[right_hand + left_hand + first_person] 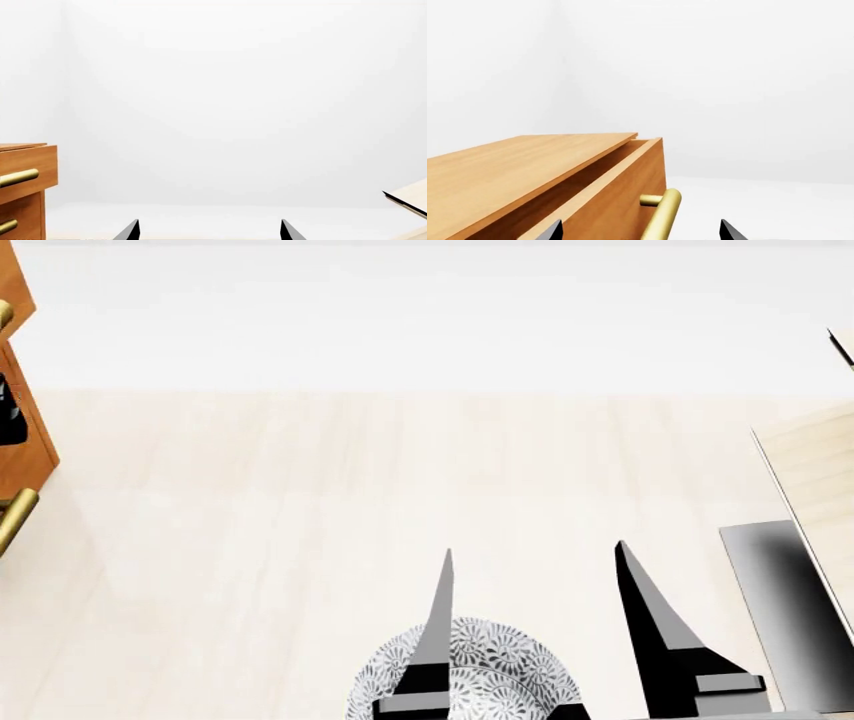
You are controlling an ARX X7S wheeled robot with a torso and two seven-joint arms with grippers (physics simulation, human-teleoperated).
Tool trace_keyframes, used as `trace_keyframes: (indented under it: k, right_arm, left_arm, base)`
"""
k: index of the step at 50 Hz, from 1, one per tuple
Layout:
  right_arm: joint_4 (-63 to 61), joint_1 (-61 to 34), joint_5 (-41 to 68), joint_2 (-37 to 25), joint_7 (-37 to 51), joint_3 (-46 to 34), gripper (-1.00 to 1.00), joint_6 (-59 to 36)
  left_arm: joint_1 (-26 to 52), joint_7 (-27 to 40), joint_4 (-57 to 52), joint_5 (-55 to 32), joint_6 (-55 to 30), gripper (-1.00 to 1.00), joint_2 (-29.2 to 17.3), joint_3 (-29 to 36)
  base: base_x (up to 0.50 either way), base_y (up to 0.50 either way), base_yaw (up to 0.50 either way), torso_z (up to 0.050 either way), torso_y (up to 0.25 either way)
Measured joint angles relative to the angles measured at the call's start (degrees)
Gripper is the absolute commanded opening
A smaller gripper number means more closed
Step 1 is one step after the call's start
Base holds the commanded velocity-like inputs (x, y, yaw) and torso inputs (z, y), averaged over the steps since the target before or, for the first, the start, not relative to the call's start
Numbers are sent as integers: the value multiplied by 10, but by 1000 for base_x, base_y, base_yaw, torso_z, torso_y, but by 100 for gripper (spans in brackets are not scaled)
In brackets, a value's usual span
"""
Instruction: Close the top drawer of the cabinet.
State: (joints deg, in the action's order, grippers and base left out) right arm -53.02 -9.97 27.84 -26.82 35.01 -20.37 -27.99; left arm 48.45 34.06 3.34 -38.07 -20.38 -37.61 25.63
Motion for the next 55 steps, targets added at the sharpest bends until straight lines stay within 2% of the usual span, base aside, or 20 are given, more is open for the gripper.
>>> trace_keyframes:
  k: [28,55]
  right_arm:
    - [-3,0,6,-10,10,-5,100,2]
    - [0,-1,8,-18,18,-11,100,7]
  left_arm:
    - [-35,18,16,-25,0,100,-48,-47]
    - [-60,8,-9,-66,8,100,-81,-58]
  base:
    - [0,0,0,0,0]
    - [0,0,0,0,0]
